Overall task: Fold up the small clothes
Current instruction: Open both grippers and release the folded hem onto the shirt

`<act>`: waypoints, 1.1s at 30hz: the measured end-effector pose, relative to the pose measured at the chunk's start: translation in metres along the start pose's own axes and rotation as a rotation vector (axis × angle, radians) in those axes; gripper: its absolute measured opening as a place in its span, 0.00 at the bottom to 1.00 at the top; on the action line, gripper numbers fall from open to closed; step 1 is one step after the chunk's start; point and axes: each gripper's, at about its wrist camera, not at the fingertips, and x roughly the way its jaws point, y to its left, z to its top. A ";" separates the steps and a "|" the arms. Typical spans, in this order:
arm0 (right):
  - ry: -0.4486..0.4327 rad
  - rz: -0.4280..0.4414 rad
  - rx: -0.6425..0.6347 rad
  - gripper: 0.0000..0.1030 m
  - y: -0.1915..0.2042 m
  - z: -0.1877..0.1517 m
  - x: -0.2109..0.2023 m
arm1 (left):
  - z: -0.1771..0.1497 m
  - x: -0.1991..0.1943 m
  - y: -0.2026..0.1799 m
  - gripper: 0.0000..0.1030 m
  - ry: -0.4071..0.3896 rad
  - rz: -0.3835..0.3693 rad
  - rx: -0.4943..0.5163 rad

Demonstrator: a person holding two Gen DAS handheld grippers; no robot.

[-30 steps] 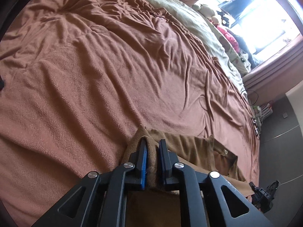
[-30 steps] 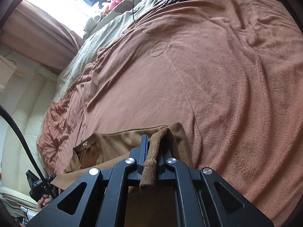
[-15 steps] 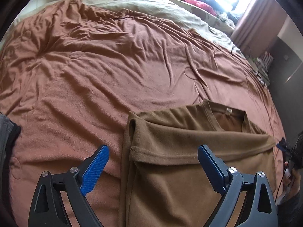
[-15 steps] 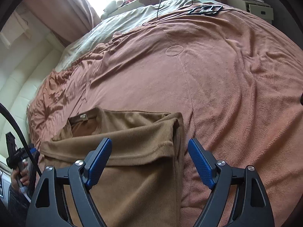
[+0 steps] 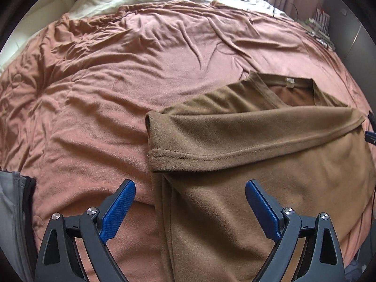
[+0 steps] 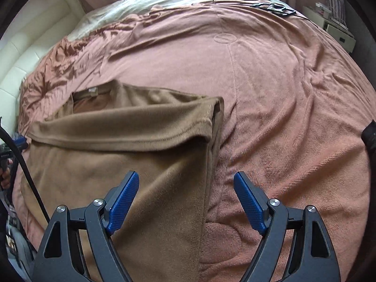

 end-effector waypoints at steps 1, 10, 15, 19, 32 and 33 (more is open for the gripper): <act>0.008 -0.006 -0.012 0.79 0.003 0.000 0.003 | 0.001 0.005 -0.002 0.93 0.015 0.004 0.015; 0.057 -0.124 -0.076 0.79 0.013 0.020 0.036 | 0.003 0.041 -0.011 0.93 0.101 0.147 0.165; 0.056 -0.171 -0.098 0.79 0.018 0.034 0.051 | 0.019 0.050 -0.005 0.95 0.075 0.200 0.153; 0.047 -0.196 -0.103 0.79 0.017 0.049 0.063 | 0.035 0.061 -0.005 0.95 0.068 0.235 0.158; -0.090 -0.273 -0.067 0.79 0.014 0.097 0.087 | 0.097 0.067 0.017 0.94 -0.070 0.342 -0.010; -0.104 -0.272 -0.055 0.79 0.014 0.099 0.085 | 0.101 0.061 0.023 0.94 -0.091 0.349 -0.044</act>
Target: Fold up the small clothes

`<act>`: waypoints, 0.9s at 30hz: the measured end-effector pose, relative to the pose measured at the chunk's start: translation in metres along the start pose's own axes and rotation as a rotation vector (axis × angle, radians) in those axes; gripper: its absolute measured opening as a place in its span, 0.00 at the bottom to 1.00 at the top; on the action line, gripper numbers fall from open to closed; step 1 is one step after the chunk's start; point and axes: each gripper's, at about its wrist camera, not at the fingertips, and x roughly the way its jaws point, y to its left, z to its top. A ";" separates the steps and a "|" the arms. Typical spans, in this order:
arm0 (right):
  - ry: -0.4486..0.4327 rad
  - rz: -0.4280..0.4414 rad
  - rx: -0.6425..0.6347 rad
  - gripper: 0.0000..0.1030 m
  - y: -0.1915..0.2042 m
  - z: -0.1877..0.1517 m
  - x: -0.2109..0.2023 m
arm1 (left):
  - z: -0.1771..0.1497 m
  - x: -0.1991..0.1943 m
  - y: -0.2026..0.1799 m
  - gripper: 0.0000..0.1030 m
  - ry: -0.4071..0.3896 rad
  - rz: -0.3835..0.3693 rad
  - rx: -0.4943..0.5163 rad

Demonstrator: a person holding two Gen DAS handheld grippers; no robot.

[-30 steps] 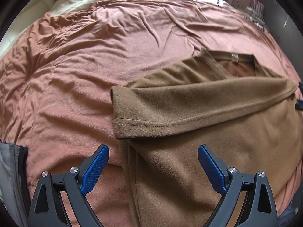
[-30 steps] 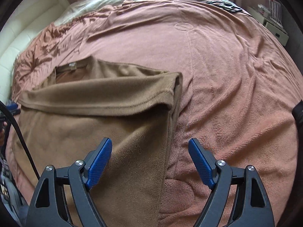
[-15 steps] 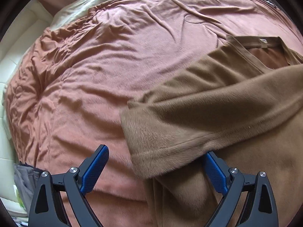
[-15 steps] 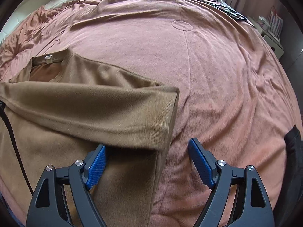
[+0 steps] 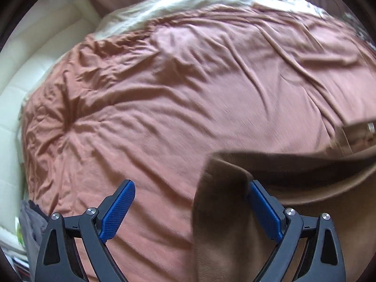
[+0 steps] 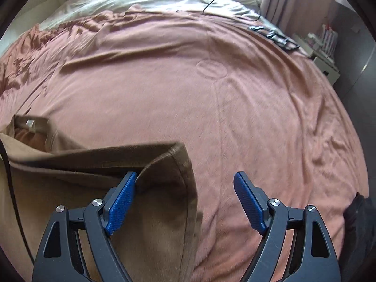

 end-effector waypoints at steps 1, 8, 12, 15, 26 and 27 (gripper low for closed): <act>-0.009 0.009 0.013 0.79 0.000 0.001 -0.002 | 0.003 -0.004 0.008 0.94 -0.014 -0.006 -0.038; -0.017 0.140 0.049 0.67 -0.006 -0.015 -0.016 | 0.005 -0.018 0.047 0.89 -0.017 -0.198 -0.141; 0.016 0.194 0.075 0.57 -0.014 -0.026 -0.009 | 0.000 -0.010 0.047 0.75 0.025 -0.261 -0.122; 0.045 0.267 0.122 0.53 -0.024 -0.029 0.001 | -0.004 0.000 0.041 0.72 0.050 -0.288 -0.108; 0.054 0.352 0.161 0.07 -0.039 -0.010 0.038 | -0.013 0.033 0.026 0.13 0.070 -0.374 -0.106; 0.048 0.343 0.158 0.04 -0.038 -0.010 0.035 | -0.012 0.032 0.027 0.09 0.063 -0.372 -0.110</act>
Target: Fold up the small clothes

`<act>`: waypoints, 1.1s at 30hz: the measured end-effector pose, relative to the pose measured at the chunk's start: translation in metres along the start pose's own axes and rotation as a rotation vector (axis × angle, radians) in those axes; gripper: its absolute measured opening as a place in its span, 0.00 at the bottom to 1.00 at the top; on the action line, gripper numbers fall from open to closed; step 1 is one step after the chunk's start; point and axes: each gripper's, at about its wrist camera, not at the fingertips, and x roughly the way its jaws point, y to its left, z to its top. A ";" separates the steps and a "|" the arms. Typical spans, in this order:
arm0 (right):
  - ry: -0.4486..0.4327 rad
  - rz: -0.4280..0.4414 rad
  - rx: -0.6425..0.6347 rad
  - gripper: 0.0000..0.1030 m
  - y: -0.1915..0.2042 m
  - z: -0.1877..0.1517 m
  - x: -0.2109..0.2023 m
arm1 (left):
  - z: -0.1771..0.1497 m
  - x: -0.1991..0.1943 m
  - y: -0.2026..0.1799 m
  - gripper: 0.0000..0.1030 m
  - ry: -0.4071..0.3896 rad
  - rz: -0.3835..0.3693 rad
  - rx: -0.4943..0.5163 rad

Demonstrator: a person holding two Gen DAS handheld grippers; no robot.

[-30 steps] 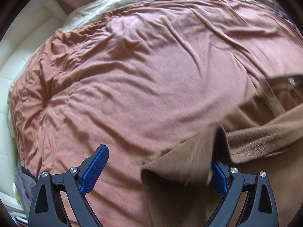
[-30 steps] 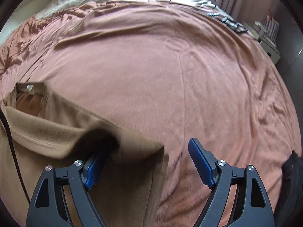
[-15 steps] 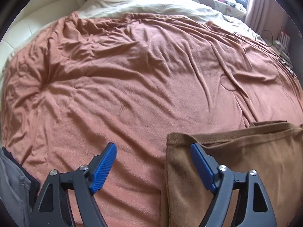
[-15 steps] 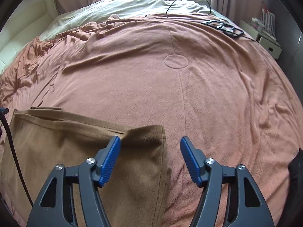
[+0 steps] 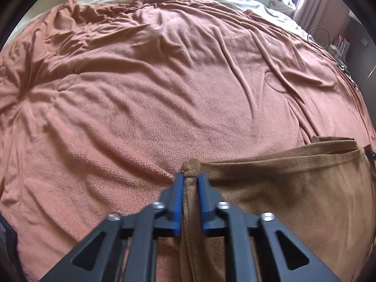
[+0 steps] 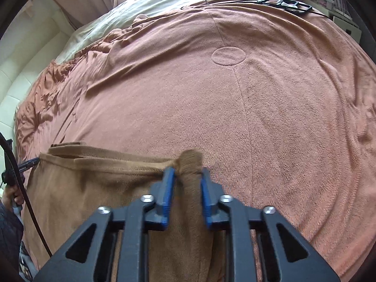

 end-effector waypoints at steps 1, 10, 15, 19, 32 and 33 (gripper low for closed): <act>-0.015 -0.008 -0.004 0.02 0.000 0.000 -0.002 | 0.001 -0.003 0.000 0.08 -0.013 0.004 -0.001; -0.136 -0.071 -0.002 0.00 0.013 -0.020 -0.043 | 0.003 -0.036 0.013 0.07 -0.095 -0.004 -0.044; -0.154 -0.092 -0.005 0.00 0.021 -0.018 -0.051 | 0.012 -0.038 0.012 0.07 -0.099 0.019 -0.045; -0.121 -0.124 -0.006 0.00 0.021 -0.013 -0.035 | 0.018 -0.026 0.009 0.07 -0.081 0.046 -0.037; -0.003 -0.158 -0.012 0.46 0.025 0.000 -0.003 | 0.005 0.000 0.005 0.37 0.022 0.117 -0.008; -0.015 -0.156 -0.003 0.56 0.023 -0.001 -0.009 | 0.003 -0.005 0.005 0.40 0.021 0.119 -0.007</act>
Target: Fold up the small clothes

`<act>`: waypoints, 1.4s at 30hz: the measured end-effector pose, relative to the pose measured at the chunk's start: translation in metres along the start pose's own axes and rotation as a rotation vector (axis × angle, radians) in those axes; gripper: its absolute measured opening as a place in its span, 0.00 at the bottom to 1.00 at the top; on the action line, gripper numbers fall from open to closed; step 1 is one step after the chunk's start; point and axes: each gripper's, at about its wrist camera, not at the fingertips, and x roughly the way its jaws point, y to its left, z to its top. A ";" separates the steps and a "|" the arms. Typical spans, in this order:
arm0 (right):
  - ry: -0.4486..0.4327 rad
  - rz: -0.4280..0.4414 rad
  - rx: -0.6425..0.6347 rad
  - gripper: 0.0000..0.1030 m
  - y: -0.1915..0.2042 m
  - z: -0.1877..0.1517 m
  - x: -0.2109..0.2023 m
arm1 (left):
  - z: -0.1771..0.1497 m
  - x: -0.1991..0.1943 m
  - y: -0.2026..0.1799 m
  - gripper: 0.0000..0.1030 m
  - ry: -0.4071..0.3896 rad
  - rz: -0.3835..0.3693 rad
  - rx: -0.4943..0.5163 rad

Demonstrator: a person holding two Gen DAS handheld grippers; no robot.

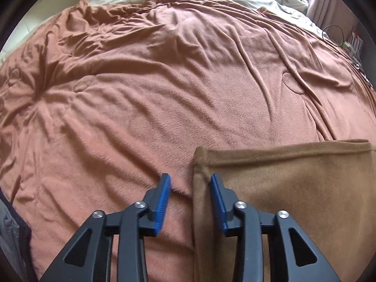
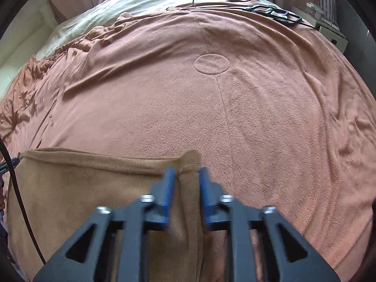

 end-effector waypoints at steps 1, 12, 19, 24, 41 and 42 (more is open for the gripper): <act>-0.012 0.004 0.009 0.61 -0.004 -0.001 -0.006 | -0.003 -0.005 0.001 0.43 -0.001 -0.003 -0.002; 0.011 0.066 0.010 0.61 -0.015 -0.046 -0.065 | -0.048 -0.052 0.009 0.51 0.003 -0.056 -0.038; 0.053 0.090 -0.003 0.61 -0.018 -0.080 -0.085 | -0.086 -0.078 0.006 0.51 0.001 -0.100 -0.069; 0.056 0.114 0.013 0.61 -0.022 -0.099 -0.098 | -0.114 -0.090 0.002 0.51 0.010 -0.115 -0.078; 0.103 0.093 0.012 0.61 -0.027 -0.172 -0.129 | -0.207 -0.104 0.007 0.51 0.064 -0.075 -0.093; 0.116 0.097 0.026 0.61 -0.030 -0.177 -0.129 | -0.213 -0.104 0.009 0.51 0.068 -0.074 -0.097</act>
